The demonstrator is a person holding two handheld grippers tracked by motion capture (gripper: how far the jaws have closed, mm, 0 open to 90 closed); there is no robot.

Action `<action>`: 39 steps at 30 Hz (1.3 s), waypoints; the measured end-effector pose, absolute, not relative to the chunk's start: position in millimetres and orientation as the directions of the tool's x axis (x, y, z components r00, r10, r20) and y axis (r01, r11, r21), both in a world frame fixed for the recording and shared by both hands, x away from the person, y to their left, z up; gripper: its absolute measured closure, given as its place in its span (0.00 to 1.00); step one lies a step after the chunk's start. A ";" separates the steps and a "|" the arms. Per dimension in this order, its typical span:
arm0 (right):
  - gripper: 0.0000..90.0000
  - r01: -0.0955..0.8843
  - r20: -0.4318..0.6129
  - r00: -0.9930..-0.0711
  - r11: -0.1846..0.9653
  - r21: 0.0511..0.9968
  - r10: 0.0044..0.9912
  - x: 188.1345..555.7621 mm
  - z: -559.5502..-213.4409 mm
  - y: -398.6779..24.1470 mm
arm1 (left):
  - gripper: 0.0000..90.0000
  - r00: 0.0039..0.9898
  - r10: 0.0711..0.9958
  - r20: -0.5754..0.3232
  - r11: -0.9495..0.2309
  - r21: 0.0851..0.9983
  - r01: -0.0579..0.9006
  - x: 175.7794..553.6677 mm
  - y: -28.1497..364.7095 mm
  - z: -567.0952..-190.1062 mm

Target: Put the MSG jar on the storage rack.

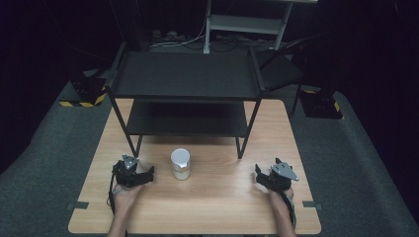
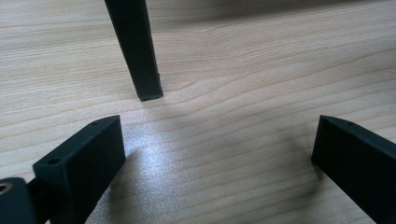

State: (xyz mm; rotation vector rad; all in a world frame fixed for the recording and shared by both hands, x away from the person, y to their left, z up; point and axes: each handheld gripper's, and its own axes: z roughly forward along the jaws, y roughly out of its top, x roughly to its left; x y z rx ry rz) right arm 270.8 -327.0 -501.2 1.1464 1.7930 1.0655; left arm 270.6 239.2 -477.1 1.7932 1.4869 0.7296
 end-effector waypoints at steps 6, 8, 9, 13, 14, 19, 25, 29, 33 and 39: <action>0.16 0.316 -0.148 -0.323 0.254 0.914 0.935 271.0 -501.6 -327.1 | 0.03 0.194 0.981 -0.003 -0.116 0.791 0.601 271.3 240.2 -475.5; 0.16 0.316 -0.148 -0.322 0.253 0.914 0.935 271.0 -501.6 -327.1 | 0.03 0.201 0.980 -0.002 -0.123 0.784 0.608 272.1 240.4 -473.2; 0.16 0.316 -0.146 -0.322 0.252 0.915 0.936 271.0 -501.7 -327.2 | 0.04 0.206 0.979 0.000 -0.129 0.780 0.612 272.2 240.1 -471.8; 0.16 0.316 -0.143 -0.322 0.248 0.916 0.936 271.0 -501.8 -327.7 | 0.06 0.235 0.972 0.008 -0.156 0.771 0.617 269.8 238.2 -467.8; 0.16 0.315 -0.142 -0.322 0.248 0.916 0.936 271.0 -501.9 -327.8 | 0.07 0.239 0.971 0.007 -0.158 0.772 0.616 269.1 238.1 -467.7; 0.16 0.314 -0.141 -0.322 0.246 0.917 0.936 271.0 -502.2 -328.1 | 0.06 0.271 0.963 0.013 -0.183 0.769 0.612 261.3 234.2 -462.4; 0.16 0.313 -0.145 -0.323 0.250 0.916 0.935 271.1 -502.2 -327.9 | 0.06 0.304 0.953 -0.012 -0.182 0.777 0.602 250.4 232.7 -455.4; 0.16 0.314 -0.145 -0.322 0.250 0.916 0.936 271.0 -502.2 -327.9 | 0.05 0.343 0.939 -0.020 -0.203 0.773 0.601 242.6 225.3 -451.5; 0.16 0.313 -0.144 -0.322 0.249 0.916 0.936 271.0 -502.3 -328.1 | 0.05 0.366 0.930 -0.016 -0.220 0.774 0.593 233.6 219.6 -451.8; 0.16 0.311 -0.144 -0.322 0.248 0.917 0.936 271.0 -502.7 -328.5 | 0.06 0.417 0.909 -0.007 -0.260 0.773 0.579 221.1 205.2 -451.6</action>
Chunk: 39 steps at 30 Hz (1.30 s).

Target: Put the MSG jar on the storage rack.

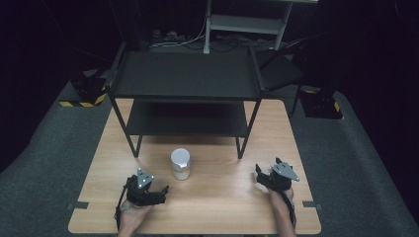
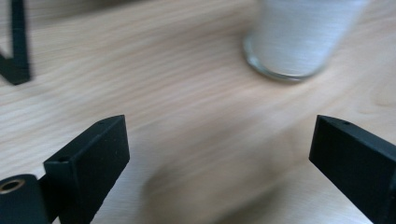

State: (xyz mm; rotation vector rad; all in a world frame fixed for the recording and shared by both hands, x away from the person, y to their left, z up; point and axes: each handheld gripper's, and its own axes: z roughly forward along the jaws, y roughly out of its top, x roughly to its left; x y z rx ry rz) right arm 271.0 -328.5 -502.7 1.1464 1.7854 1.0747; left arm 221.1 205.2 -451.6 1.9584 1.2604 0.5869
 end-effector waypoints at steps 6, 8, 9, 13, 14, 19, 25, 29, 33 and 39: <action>0.16 0.312 -0.147 -0.322 0.252 0.916 0.935 271.1 -502.5 -327.9 | 0.06 0.461 0.887 -0.013 -0.280 0.780 0.560 223.2 188.6 -441.1; 0.16 0.312 -0.147 -0.322 0.252 0.916 0.935 271.1 -502.5 -327.8 | 0.06 0.462 0.887 -0.016 -0.276 0.783 0.557 223.8 187.0 -440.2; 0.16 0.311 -0.147 -0.322 0.251 0.916 0.935 271.1 -502.6 -328.0 | 0.06 0.465 0.885 -0.010 -0.280 0.788 0.549 226.2 181.6 -437.7; 0.16 0.311 -0.148 -0.322 0.252 0.916 0.935 271.1 -502.6 -327.9 | 0.07 0.466 0.884 -0.019 -0.273 0.790 0.550 233.2 174.9 -435.5; 0.16 0.311 -0.147 -0.322 0.252 0.916 0.935 271.1 -502.6 -327.9 | 0.07 0.465 0.885 -0.023 -0.268 0.791 0.550 238.0 170.2 -435.1; 0.16 0.310 -0.154 -0.325 0.259 0.915 0.933 271.5 -502.7 -327.7 | 0.08 0.461 0.887 -0.023 -0.263 0.796 0.546 246.4 161.5 -436.2; 0.16 0.309 -0.155 -0.326 0.260 0.915 0.933 271.5 -502.9 -327.8 | 0.12 0.434 0.901 -0.003 -0.246 0.821 0.515 251.2 148.1 -444.5; 0.17 0.306 -0.147 -0.322 0.250 0.919 0.935 271.3 -503.5 -328.7 | 0.14 0.409 0.912 -0.017 -0.220 0.823 0.524 256.1 145.9 -448.1; 0.17 0.306 -0.146 -0.322 0.249 0.919 0.935 271.2 -503.6 -328.7 | 0.15 0.401 0.916 -0.016 -0.209 0.834 0.510 256.0 144.9 -450.8; 0.17 0.304 -0.153 -0.319 0.253 0.918 0.936 270.8 -503.8 -327.8 | 0.17 0.400 0.916 0.021 -0.231 0.844 0.484 256.0 139.5 -454.5</action>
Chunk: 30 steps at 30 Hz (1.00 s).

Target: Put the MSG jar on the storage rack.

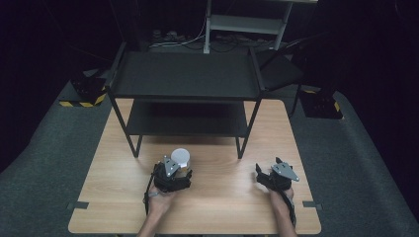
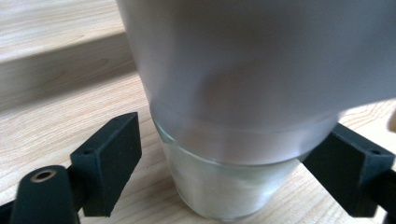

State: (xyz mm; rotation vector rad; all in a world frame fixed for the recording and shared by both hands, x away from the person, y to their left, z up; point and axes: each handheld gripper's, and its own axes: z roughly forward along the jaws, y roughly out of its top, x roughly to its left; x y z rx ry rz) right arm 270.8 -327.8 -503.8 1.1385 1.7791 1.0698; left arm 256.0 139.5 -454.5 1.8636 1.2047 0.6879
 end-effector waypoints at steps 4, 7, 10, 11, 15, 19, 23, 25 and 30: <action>0.17 0.303 -0.152 -0.317 0.252 0.919 0.936 270.7 -503.9 -327.8 | 0.23 0.407 0.913 0.026 -0.234 0.851 0.470 256.5 140.1 -455.9; 0.17 0.303 -0.152 -0.317 0.252 0.919 0.936 270.7 -504.0 -327.7 | 0.24 0.411 0.911 0.026 -0.234 0.854 0.464 257.1 140.3 -456.3; 0.17 0.304 -0.154 -0.316 0.254 0.918 0.936 270.7 -503.8 -327.2 | 0.28 0.420 0.907 0.027 -0.235 0.859 0.454 256.8 141.4 -457.4; 0.17 0.304 -0.154 -0.316 0.254 0.918 0.936 270.7 -503.8 -327.2 | 0.28 0.425 0.905 0.025 -0.236 0.861 0.451 256.7 141.9 -458.1; 0.17 0.305 -0.153 -0.316 0.253 0.918 0.936 270.7 -503.8 -327.4 | 0.33 0.436 0.900 0.025 -0.238 0.865 0.441 256.4 143.2 -459.6; 0.17 0.304 -0.155 -0.316 0.255 0.918 0.936 270.8 -503.8 -327.0 | 0.34 0.437 0.899 0.032 -0.248 0.860 0.446 257.3 142.6 -457.4; 0.17 0.304 -0.158 -0.317 0.258 0.917 0.935 270.9 -503.8 -327.0 | 0.34 0.437 0.899 0.024 -0.245 0.856 0.456 258.7 142.8 -455.3; 0.17 0.304 -0.158 -0.318 0.258 0.917 0.935 271.0 -503.8 -327.2 | 0.34 0.441 0.897 0.019 -0.242 0.856 0.456 259.0 144.0 -455.3; 0.16 0.299 -0.149 -0.332 0.254 0.920 0.932 271.3 -504.0 -330.2 | 0.35 0.446 0.895 0.011 -0.238 0.857 0.456 260.2 145.9 -455.3</action>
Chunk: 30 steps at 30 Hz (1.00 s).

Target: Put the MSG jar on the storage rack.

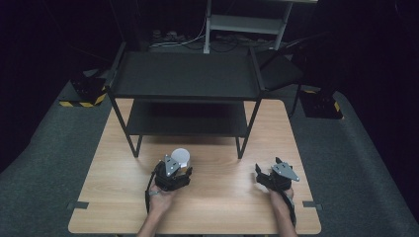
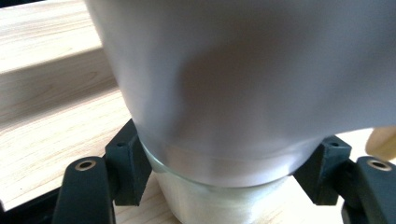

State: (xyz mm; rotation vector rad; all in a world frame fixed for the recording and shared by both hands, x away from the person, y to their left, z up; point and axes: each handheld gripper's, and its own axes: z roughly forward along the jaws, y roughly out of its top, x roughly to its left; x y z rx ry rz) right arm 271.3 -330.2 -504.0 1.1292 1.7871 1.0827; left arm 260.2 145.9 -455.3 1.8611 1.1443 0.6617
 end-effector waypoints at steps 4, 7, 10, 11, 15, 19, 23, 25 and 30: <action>0.16 0.300 -0.150 -0.334 0.256 0.919 0.931 271.4 -503.9 -330.2 | 0.35 0.447 0.894 0.027 -0.252 0.855 0.453 260.1 144.6 -453.9; 0.16 0.299 -0.149 -0.334 0.255 0.919 0.931 271.5 -503.9 -330.4 | 0.35 0.446 0.894 0.027 -0.254 0.852 0.458 260.7 144.9 -452.5; 0.16 0.299 -0.150 -0.335 0.256 0.919 0.930 271.5 -503.9 -330.3 | 0.35 0.446 0.894 0.032 -0.260 0.849 0.460 259.8 147.2 -449.4; 0.16 0.299 -0.149 -0.335 0.255 0.919 0.930 271.5 -503.9 -330.3 | 0.35 0.447 0.894 0.027 -0.255 0.851 0.460 258.9 149.0 -448.3; 0.16 0.299 -0.150 -0.335 0.256 0.919 0.930 271.5 -503.9 -330.3 | 0.35 0.454 0.891 0.029 -0.259 0.853 0.454 256.8 151.9 -444.7; 0.16 0.299 -0.152 -0.335 0.258 0.918 0.930 271.5 -503.8 -330.0 | 0.35 0.468 0.883 0.038 -0.275 0.850 0.450 255.2 154.4 -436.2; 0.16 0.300 -0.153 -0.336 0.259 0.918 0.929 271.6 -503.8 -329.9 | 0.35 0.485 0.874 0.031 -0.282 0.845 0.455 254.4 156.3 -418.9; 0.16 0.300 -0.153 -0.336 0.259 0.918 0.929 271.6 -503.8 -330.0 | 0.35 0.490 0.871 0.028 -0.281 0.846 0.452 254.3 157.1 -416.4; 0.16 0.300 -0.152 -0.337 0.259 0.918 0.929 271.7 -503.8 -330.1 | 0.35 0.521 0.853 0.024 -0.289 0.852 0.436 254.1 159.4 -396.8</action>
